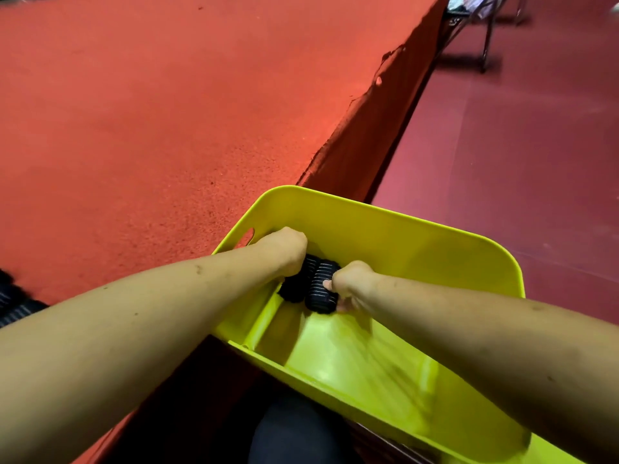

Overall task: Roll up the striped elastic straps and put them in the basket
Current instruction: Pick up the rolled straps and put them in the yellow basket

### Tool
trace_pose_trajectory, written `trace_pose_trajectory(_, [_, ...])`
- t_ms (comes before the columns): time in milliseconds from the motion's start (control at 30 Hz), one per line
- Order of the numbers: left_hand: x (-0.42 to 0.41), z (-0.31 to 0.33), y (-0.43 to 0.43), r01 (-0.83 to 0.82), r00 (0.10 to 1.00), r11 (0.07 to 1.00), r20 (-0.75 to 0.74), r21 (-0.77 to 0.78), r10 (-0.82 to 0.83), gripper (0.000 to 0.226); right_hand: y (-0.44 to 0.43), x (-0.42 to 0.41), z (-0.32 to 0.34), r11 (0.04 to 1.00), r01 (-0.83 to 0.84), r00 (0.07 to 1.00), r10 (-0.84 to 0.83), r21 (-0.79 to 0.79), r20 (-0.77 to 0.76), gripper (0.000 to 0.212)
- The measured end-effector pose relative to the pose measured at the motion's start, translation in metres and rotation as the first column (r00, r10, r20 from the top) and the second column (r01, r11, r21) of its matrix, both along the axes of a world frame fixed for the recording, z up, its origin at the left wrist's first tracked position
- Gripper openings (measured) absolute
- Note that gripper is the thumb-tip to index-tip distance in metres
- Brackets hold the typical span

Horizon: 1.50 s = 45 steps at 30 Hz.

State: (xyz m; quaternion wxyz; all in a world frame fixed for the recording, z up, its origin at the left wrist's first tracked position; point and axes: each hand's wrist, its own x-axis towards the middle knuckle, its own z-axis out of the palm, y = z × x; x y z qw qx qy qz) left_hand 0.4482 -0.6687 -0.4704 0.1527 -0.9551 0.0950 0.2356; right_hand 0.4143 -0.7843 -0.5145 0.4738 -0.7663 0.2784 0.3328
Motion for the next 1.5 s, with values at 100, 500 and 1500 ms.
trace_pose_trajectory(100, [-0.005,0.028,0.014,-0.098,0.995,0.946,-0.053,-0.31,0.086,0.02,-0.004,-0.002,0.01,0.99,-0.133,0.991,0.132,-0.038,-0.022,0.015])
trace_pose_trajectory(500, [-0.126,0.134,0.186,-0.319,0.808,0.186,-0.164,-0.929,0.566,0.008,0.091,-0.037,0.162,0.922,-0.193,0.797,-0.051,0.334,0.602,0.011])
trace_pose_trajectory(1500, [-0.224,0.044,0.331,-0.27,0.655,-0.216,-0.344,-0.938,0.673,0.048,0.28,-0.126,0.064,0.867,-0.337,0.802,0.061,0.366,0.594,0.045])
